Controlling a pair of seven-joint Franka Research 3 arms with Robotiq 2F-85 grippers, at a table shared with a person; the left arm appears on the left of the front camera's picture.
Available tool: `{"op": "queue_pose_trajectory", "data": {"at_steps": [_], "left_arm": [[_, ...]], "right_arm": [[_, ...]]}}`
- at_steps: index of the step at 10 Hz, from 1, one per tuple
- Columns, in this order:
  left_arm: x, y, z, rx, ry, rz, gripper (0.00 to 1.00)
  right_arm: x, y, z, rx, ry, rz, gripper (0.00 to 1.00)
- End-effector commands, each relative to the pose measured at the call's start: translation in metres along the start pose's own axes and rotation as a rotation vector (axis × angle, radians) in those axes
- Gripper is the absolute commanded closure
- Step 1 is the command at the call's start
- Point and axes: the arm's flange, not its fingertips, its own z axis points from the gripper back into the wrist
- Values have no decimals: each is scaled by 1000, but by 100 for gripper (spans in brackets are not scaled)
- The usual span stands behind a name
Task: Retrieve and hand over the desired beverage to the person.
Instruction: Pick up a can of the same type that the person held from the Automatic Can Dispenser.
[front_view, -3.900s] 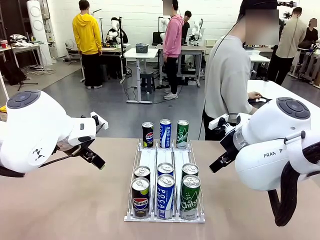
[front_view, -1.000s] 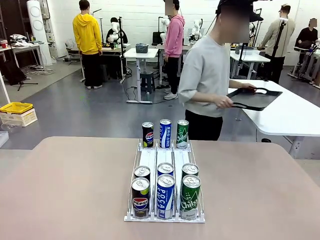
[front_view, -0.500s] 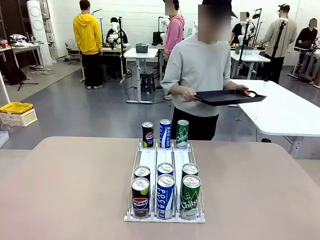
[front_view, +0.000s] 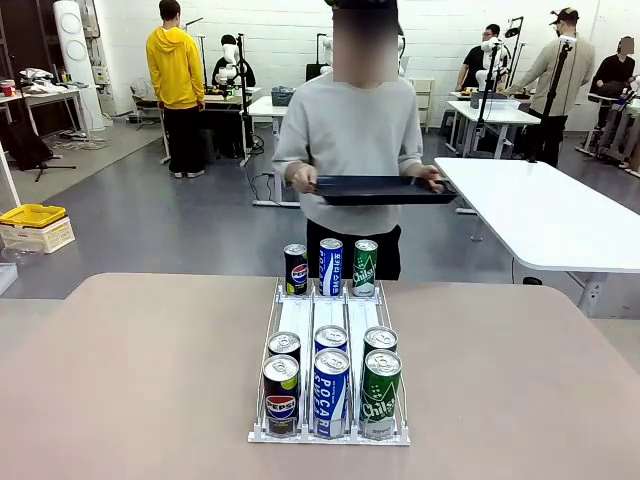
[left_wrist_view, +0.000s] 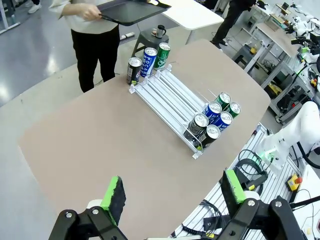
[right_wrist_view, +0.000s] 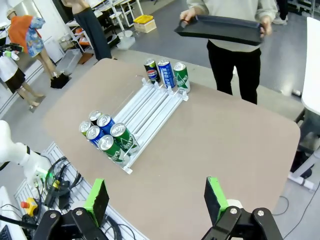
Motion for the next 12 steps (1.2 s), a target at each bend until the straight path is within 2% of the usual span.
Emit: {"op": "queue_pose_trajectory", "data": {"at_steps": [1,12], "left_arm": [[0,1,1,-16,-7,-20,0],[0,1,1,-16,-7,-20,0]], "right_arm": [[0,-2,0,17,-1,3,0],[0,-2,0,17,-1,3,0]]}}
